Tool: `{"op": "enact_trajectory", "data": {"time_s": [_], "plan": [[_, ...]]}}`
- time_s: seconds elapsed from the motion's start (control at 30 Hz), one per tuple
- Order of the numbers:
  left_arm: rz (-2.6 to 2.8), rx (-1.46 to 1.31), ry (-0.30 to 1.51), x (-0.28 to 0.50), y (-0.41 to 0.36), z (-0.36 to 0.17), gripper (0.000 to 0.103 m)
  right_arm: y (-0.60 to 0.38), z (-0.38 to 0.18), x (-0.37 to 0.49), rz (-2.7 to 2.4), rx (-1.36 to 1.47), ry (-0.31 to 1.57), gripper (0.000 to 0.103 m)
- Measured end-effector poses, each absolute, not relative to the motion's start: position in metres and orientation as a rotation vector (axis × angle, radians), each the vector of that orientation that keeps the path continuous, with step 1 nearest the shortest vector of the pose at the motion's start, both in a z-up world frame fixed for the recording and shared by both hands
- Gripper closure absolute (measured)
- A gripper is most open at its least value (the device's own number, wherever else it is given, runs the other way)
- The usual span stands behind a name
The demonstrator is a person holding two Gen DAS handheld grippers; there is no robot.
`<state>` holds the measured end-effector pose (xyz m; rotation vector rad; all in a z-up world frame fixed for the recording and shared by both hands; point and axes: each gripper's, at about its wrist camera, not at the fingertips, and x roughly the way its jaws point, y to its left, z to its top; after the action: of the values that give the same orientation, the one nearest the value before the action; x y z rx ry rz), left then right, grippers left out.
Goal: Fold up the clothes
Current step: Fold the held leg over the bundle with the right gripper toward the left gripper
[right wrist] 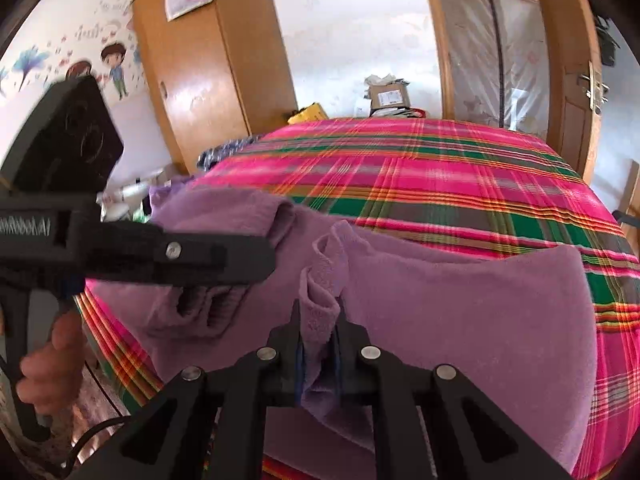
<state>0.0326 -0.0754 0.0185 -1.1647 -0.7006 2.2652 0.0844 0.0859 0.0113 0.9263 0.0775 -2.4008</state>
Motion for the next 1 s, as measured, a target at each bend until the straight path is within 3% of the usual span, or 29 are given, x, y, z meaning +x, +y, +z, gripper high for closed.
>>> {"op": "enact_trajectory", "data": {"time_s": [0.3,0.7,1.0], "plan": [[2.305,-1.161,-0.664,0.026,-0.074,0.024,0.06,0.079,0.005,0.089,-2.345,0.948,0.043,0.073],[2.309,-1.171,-0.597,0.013,-0.055,0.03,0.06,0.12,0.026,0.106,-2.312,0.842,-0.11,0.073],[2.265,-1.18,-0.554,0.008,-0.036,0.031,0.06,0.112,0.002,0.1,-2.296,0.965,-0.099,0.071]]}}
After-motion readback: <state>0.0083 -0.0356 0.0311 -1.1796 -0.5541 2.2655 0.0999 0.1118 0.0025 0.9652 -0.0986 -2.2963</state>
